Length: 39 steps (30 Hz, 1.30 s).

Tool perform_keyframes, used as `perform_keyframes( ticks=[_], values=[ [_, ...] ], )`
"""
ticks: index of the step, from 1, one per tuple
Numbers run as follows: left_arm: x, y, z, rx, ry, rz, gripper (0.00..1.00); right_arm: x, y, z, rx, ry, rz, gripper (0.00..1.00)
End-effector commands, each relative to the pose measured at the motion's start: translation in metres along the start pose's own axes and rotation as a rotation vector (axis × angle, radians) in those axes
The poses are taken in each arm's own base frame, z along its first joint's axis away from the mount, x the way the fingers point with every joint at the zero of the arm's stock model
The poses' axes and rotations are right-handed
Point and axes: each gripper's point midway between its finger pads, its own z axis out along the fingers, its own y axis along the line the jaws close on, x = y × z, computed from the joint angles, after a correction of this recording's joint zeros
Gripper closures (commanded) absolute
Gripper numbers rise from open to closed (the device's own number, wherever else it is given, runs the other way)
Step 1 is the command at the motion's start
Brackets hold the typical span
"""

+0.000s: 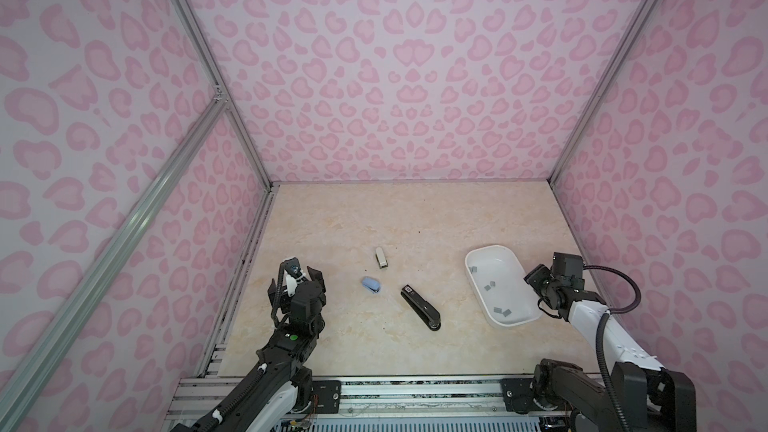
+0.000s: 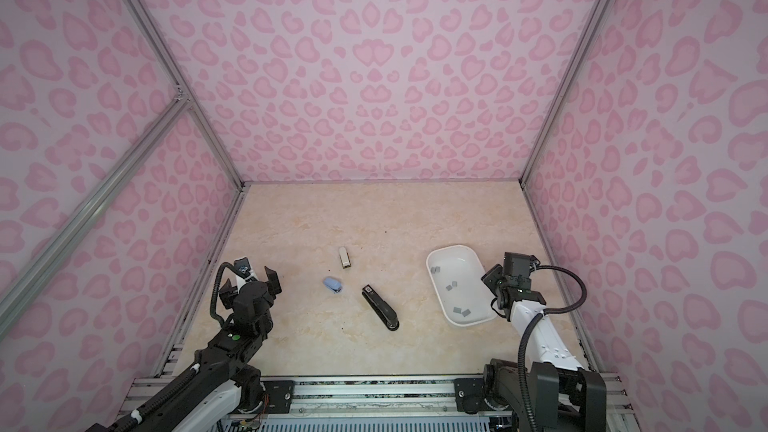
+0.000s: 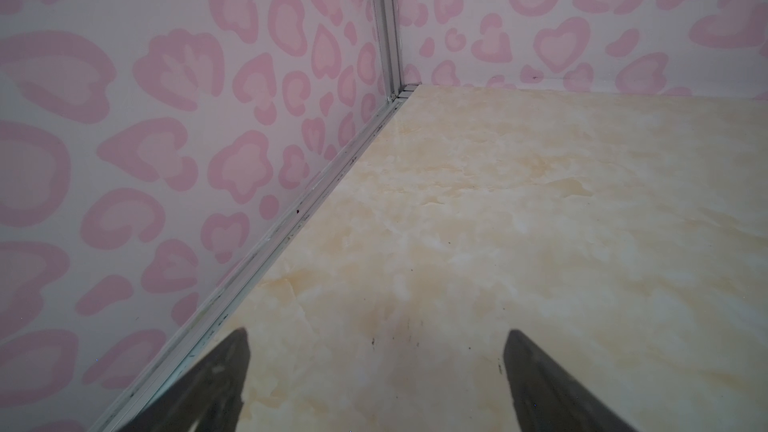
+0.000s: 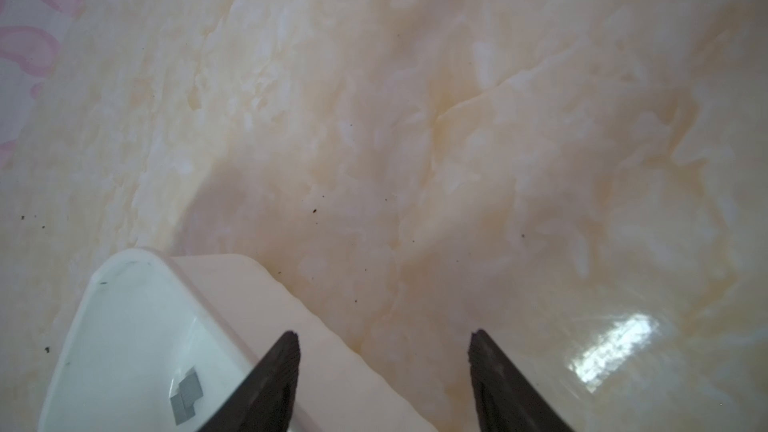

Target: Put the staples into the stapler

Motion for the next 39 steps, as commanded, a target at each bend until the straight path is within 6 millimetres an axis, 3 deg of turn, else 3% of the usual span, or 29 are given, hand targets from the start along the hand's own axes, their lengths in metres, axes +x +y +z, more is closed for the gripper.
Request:
perform_keyframes(
  ticks=[1,6,10,13,16,18,20,22,25,28,31,34,37,39],
  values=[
    [-0.013,0.005,0.003,-0.017,-0.058,-0.086,0.04,0.016,0.024,-0.001,-0.114,0.065,0.011,0.34],
    [-0.009,0.008,0.012,-0.052,-0.045,-0.082,0.04,0.047,0.049,-0.005,-0.225,0.132,0.024,0.34],
    [-0.007,0.005,0.018,-0.057,-0.028,-0.055,0.04,0.054,0.073,-0.018,-0.274,0.108,-0.014,0.35],
    [-0.007,0.003,0.02,-0.054,-0.04,-0.055,0.04,0.024,0.076,-0.033,-0.23,-0.04,-0.056,0.34],
    [-0.011,0.007,0.024,-0.06,-0.067,-0.083,0.04,-0.023,0.07,-0.048,-0.158,-0.295,-0.12,0.29],
    [-0.013,0.009,0.031,-0.052,-0.074,-0.109,0.03,-0.05,0.06,-0.053,-0.108,-0.506,-0.179,0.27],
    [-0.015,0.01,0.039,-0.06,-0.072,-0.115,0.03,-0.062,0.044,-0.054,-0.023,-0.66,-0.242,0.26],
    [-0.018,0.006,0.045,-0.056,-0.074,-0.095,0.02,-0.069,0.033,-0.053,0.017,-0.725,-0.208,0.21],
    [-0.024,-0.004,0.052,-0.028,-0.093,-0.067,0.01,-0.075,0.048,-0.05,0.011,-0.738,-0.317,0.2],
    [-0.027,-0.019,0.057,0.033,-0.101,-0.038,0.0,-0.072,0.045,-0.045,0.095,-0.806,-0.445,0.2],
    [-0.032,-0.038,0.062,0.118,-0.114,-0.02,0.01,-0.068,0.052,-0.026,0.084,-0.833,-0.519,0.18],
    [-0.03,-0.051,0.072,0.16,-0.068,-0.003,0.0,-0.046,0.09,-0.015,-0.041,-0.786,-0.724,0.17],
    [-0.027,-0.063,0.067,0.297,-0.115,-0.066,0.02,-0.048,0.095,0.006,-0.066,-0.748,-0.731,0.16],
    [-0.023,-0.055,0.074,0.262,-0.105,-0.099,0.03,-0.05,0.085,0.021,-0.103,-0.69,-0.689,0.15]
  ],
)
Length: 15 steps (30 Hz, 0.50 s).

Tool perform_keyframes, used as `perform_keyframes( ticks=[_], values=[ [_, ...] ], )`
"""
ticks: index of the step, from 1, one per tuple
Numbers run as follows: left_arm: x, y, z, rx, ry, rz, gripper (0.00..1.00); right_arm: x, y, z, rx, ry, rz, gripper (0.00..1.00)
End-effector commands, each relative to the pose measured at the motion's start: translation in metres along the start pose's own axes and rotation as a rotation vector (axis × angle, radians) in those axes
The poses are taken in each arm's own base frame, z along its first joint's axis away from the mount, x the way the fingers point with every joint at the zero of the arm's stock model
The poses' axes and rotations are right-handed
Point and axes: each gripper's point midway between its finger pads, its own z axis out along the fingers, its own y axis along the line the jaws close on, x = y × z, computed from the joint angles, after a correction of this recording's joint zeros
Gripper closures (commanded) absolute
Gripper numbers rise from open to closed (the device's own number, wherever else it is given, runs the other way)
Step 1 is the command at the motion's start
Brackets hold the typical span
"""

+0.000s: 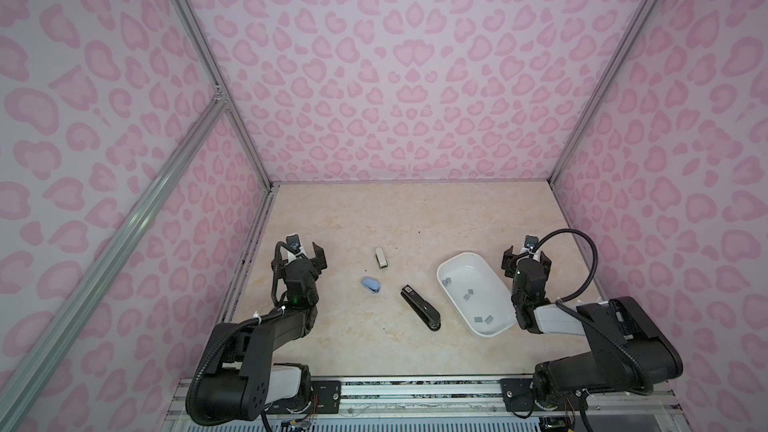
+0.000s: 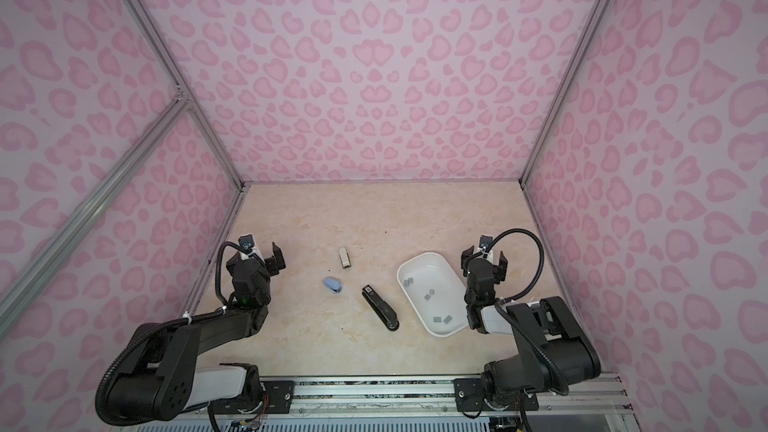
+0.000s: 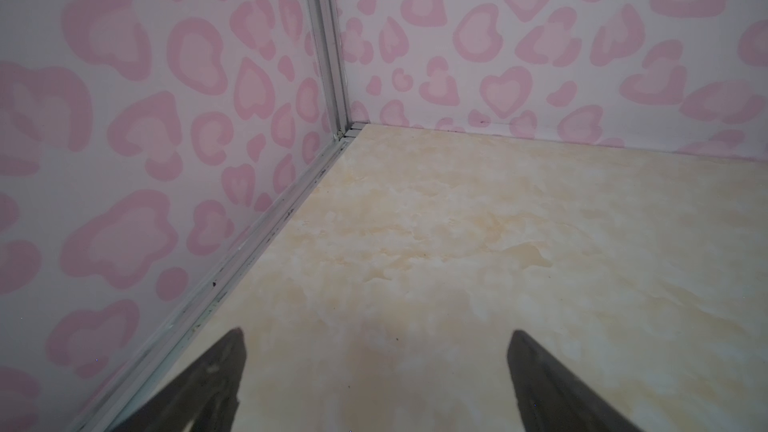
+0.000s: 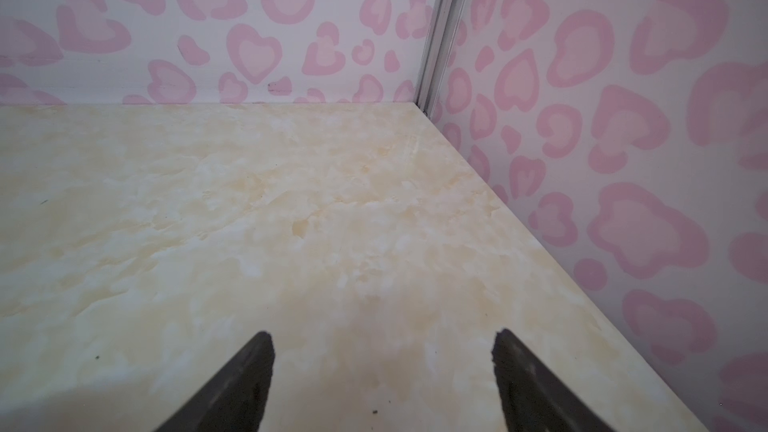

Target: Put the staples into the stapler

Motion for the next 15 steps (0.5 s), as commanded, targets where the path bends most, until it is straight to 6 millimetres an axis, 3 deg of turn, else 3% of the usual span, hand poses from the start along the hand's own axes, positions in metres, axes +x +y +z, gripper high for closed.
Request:
perform_keyframes(
  ticks=[1,3,4,6,15],
  values=[
    [-0.01,-0.012,0.005,0.103,-0.059,-0.073,0.02,-0.006,-0.002,0.014,-0.066,-0.028,0.075,0.14],
    [-0.005,-0.023,0.012,0.169,-0.05,-0.057,0.02,-0.006,-0.002,0.016,-0.075,-0.022,0.081,0.11],
    [-0.003,-0.027,0.015,0.183,-0.019,-0.042,0.02,-0.006,0.0,0.017,-0.08,-0.011,0.067,0.02],
    [-0.003,-0.025,0.023,0.168,0.0,-0.057,0.02,-0.004,-0.001,0.021,-0.055,0.024,0.057,0.02],
    [-0.002,-0.023,0.022,0.173,0.007,-0.064,0.02,-0.005,-0.001,0.02,-0.051,0.017,0.058,0.02]
  ],
)
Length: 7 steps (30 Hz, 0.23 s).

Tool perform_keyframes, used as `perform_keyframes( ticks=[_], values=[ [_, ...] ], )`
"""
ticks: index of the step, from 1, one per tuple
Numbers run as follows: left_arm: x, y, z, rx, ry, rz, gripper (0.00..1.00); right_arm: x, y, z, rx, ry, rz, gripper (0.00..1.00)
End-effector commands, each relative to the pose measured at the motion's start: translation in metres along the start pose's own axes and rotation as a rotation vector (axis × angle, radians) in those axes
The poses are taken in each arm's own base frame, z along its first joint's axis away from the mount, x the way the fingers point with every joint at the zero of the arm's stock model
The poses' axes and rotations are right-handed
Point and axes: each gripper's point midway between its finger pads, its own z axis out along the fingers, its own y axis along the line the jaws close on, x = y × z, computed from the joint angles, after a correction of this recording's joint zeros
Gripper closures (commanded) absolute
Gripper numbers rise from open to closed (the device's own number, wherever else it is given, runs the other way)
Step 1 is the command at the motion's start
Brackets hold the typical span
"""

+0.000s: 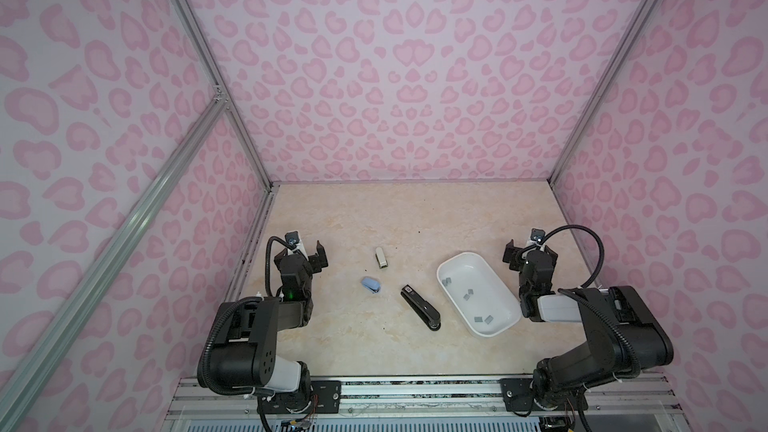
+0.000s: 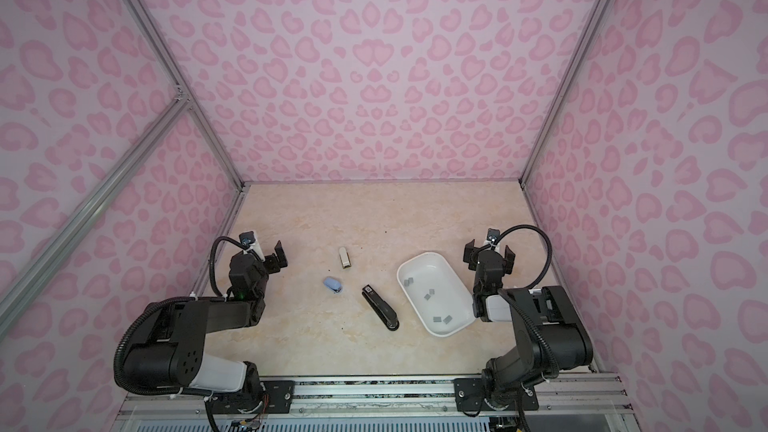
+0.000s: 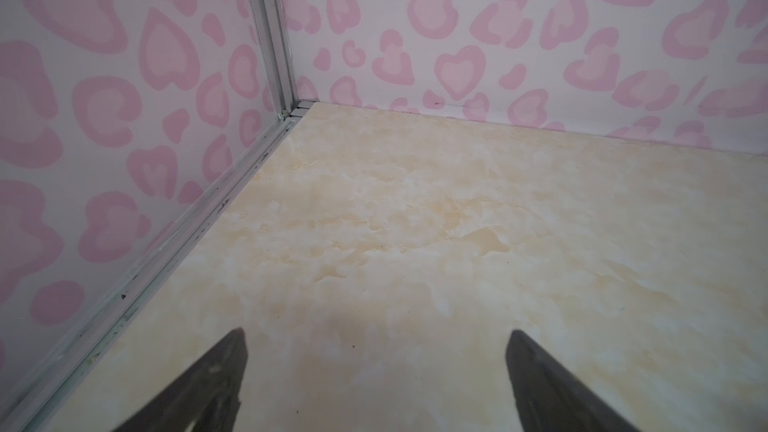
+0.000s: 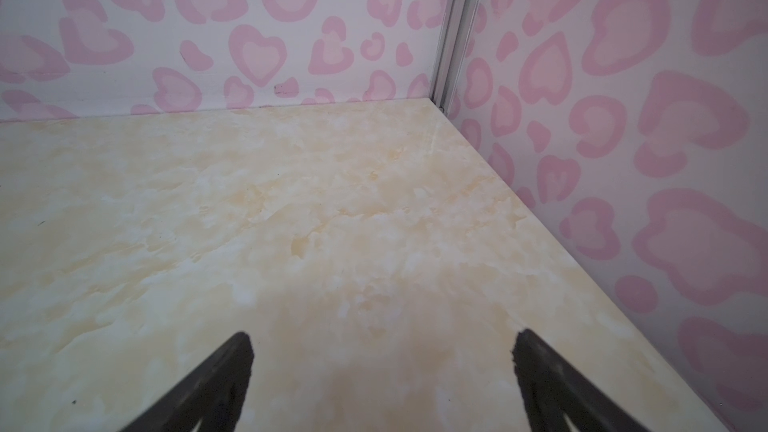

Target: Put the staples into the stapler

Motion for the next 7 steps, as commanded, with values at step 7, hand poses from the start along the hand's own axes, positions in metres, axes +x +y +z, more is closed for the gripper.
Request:
perform_keyframes(
  ticks=[7],
  values=[
    [-0.0053,-0.0025,0.0006,0.014,-0.019,-0.006,0.03,0.0013,0.0012,0.0019,-0.001,0.011,0.007,0.02]
  ],
)
